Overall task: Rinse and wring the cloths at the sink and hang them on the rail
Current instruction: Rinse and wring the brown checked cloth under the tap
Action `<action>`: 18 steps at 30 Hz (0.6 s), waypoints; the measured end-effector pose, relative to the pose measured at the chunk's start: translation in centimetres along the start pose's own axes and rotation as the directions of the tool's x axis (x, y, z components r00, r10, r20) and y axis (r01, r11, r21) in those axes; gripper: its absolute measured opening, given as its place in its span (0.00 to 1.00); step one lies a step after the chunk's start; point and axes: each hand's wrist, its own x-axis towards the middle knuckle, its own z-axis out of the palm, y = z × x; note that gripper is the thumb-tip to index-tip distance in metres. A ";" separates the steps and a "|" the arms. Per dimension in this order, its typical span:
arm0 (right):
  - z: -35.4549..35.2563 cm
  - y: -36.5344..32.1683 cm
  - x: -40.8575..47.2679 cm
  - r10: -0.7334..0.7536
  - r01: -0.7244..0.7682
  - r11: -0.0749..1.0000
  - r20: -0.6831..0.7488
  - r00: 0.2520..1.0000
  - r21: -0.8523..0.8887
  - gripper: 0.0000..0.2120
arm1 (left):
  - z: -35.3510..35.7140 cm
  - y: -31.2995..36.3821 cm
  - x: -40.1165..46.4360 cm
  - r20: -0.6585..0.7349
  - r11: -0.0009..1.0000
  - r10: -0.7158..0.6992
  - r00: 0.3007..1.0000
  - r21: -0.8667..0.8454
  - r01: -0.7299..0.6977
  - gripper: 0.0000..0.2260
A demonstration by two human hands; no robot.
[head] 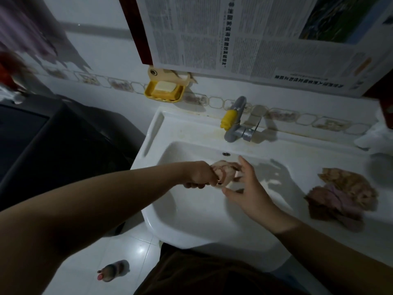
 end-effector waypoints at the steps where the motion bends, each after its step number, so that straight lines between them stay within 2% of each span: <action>1: -0.2 0.8 -0.1 -0.166 0.162 0.963 0.002 0.986 -0.216 0.42 | -0.3 -0.2 -0.2 0.090 0.993 -0.030 0.995 -0.114 0.040 0.13; 2: -0.3 1.3 -0.1 -0.338 0.321 0.823 0.050 0.940 -0.469 0.41 | -0.5 -0.3 -0.5 0.207 0.982 -0.013 0.978 -0.182 0.052 0.14; 3: -0.3 1.8 0.3 -0.473 0.429 0.628 0.119 0.873 -0.649 0.40 | -0.5 -0.3 -1.0 0.325 0.972 0.029 0.945 -0.228 0.049 0.15; 4: -0.3 2.0 1.0 -0.565 0.491 0.475 0.175 0.807 -0.730 0.39 | -0.2 -0.2 -1.2 0.423 0.962 0.098 0.901 -0.271 0.022 0.16; 5: -0.3 1.9 1.7 -0.640 0.546 0.412 0.195 0.744 -0.729 0.36 | 0.3 0.0 -1.5 0.501 0.946 0.169 0.848 -0.324 0.003 0.17; 6: -0.4 1.6 2.4 -0.707 0.608 0.398 0.193 0.681 -0.686 0.31 | 0.8 0.3 -1.7 0.560 0.928 0.229 0.796 -0.373 -0.005 0.18; 9: -1.3 -0.2 3.8 -0.848 0.778 0.288 0.228 0.479 -0.559 0.16 | 2.1 0.4 -2.1 0.678 0.862 0.379 0.630 -0.507 0.027 0.15; 10: -1.6 -0.7 4.1 -0.857 0.805 0.222 0.283 0.430 -0.550 0.14 | 2.4 0.4 -2.2 0.691 0.842 0.410 0.595 -0.537 0.044 0.14; 11: -1.9 -0.9 4.3 -0.851 0.819 0.151 0.350 0.392 -0.553 0.13 | 2.6 0.2 -2.4 0.693 0.832 0.416 0.589 -0.551 0.061 0.14; 12: -2.1 -1.0 4.5 -0.828 0.821 0.071 0.426 0.365 -0.567 0.14 | 2.7 0.1 -2.7 0.684 0.835 0.397 0.612 -0.546 0.068 0.15; 14: -2.4 -1.1 4.7 -0.753 0.800 -0.043 0.546 0.367 -0.598 0.12 | 3.1 -0.3 -2.9 0.617 0.851 0.313 0.722 -0.520 0.076 0.15; 16: -2.4 -1.2 5.2 -0.682 0.729 -0.039 0.551 0.480 -0.683 0.05 | 3.5 -0.3 -2.7 0.464 0.876 0.248 0.850 -0.482 0.008 0.16; 18: -2.3 -1.9 5.6 -0.533 0.627 -0.033 0.545 0.648 -0.778 0.10 | 3.5 0.5 -1.9 0.256 0.938 0.184 0.949 -0.334 -0.092 0.14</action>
